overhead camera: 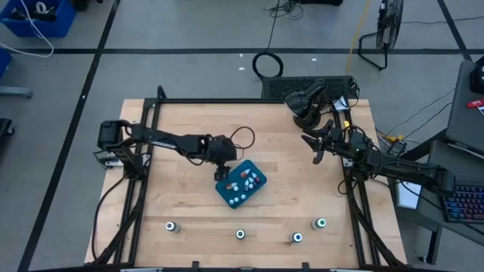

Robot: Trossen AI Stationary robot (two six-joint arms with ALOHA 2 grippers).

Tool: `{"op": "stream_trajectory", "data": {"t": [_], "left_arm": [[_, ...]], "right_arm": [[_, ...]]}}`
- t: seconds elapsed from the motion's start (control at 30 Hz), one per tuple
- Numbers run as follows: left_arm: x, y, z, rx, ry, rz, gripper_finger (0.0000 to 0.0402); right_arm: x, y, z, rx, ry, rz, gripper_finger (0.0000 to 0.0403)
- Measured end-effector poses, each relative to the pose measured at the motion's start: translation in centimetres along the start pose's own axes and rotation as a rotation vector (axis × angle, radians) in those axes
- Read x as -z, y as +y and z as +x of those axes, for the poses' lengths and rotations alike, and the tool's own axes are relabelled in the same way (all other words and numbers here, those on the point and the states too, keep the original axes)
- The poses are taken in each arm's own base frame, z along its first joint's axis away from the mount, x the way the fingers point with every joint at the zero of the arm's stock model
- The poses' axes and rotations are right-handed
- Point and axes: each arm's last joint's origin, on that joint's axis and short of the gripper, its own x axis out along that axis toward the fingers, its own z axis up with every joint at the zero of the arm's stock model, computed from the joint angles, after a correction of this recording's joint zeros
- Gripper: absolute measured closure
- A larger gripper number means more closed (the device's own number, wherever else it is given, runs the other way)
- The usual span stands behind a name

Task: Pick & Place food coloring
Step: Put the orange food coloring bottle into the blue bin

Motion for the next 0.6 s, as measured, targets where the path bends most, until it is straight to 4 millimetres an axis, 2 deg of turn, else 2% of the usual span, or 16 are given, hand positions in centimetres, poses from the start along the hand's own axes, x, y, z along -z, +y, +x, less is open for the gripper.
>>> {"op": "stream_trajectory", "data": {"t": [0.2,0.33,0.6], "left_arm": [[-0.8,2.0,-2.9,-0.094,0.055,-0.071,0.0128],[-0.4,3.8,-4.4,-0.122,0.085,-0.129,0.0128],[1.1,7.1,-4.2,-0.103,0.143,-0.257,0.0128]], "right_arm": [[0.0,0.0,0.0,0.000,0.000,0.000,0.0303],[0.0,0.0,0.0,-0.001,-0.001,0.000,0.0303],[0.0,0.0,0.0,0.000,0.000,0.000,0.0303]]}}
